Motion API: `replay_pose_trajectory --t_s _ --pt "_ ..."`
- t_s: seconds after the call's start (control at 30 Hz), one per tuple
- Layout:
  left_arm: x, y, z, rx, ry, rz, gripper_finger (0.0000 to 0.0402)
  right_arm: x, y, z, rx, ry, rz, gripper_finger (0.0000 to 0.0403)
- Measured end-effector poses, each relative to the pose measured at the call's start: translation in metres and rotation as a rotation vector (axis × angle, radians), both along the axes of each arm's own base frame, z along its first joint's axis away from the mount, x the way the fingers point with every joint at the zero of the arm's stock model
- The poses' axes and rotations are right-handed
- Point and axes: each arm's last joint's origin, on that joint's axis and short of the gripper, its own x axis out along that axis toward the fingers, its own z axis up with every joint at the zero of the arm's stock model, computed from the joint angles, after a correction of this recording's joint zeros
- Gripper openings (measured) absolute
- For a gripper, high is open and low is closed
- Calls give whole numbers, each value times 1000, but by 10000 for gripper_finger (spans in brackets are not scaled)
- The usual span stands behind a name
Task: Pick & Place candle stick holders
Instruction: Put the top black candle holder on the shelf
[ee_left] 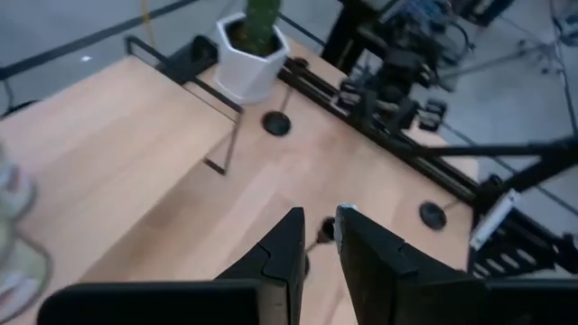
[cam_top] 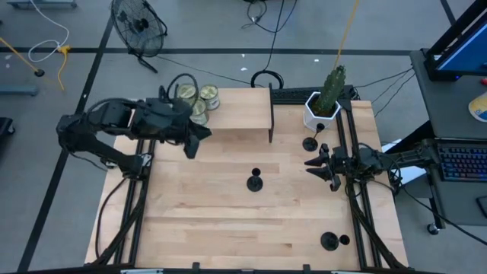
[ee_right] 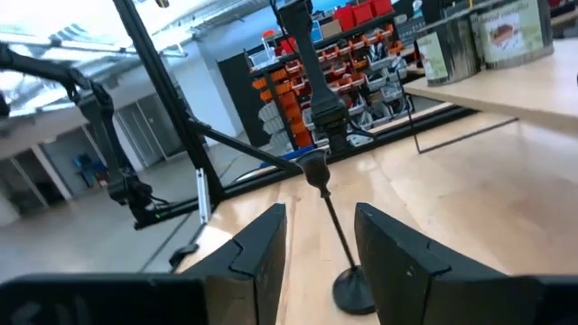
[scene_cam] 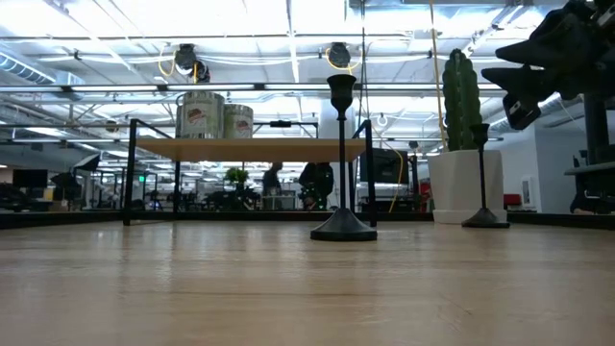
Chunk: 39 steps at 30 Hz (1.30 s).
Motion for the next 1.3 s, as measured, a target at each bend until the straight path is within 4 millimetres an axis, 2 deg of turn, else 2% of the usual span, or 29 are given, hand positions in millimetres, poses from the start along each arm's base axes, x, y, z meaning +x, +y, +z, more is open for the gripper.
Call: replay_pose_trajectory --t_s 0.37,0.53,0.7,0.87,0.97,1.17,1.3 --pt "25 -30 -12 1 18 -71 72 0 0 3 18 -32 1 125" --pt "32 -40 -19 3 15 -104 72 -2 0 12 134 -120 16 125" --pt "40 -48 -57 -30 6 -99 72 -3 -1 16 219 -154 31 125" --pt "31 -53 -97 -95 -34 -97 72 -2 0 16 271 -145 40 125" --pt "19 -53 -118 -117 -64 -108 72 -2 0 16 255 -148 37 125" --pt "-18 -44 -141 -132 -152 -129 72 -2 -1 16 154 -156 10 125" --pt "-44 -36 -145 -136 -206 -136 72 -2 -2 16 154 -161 -24 125"
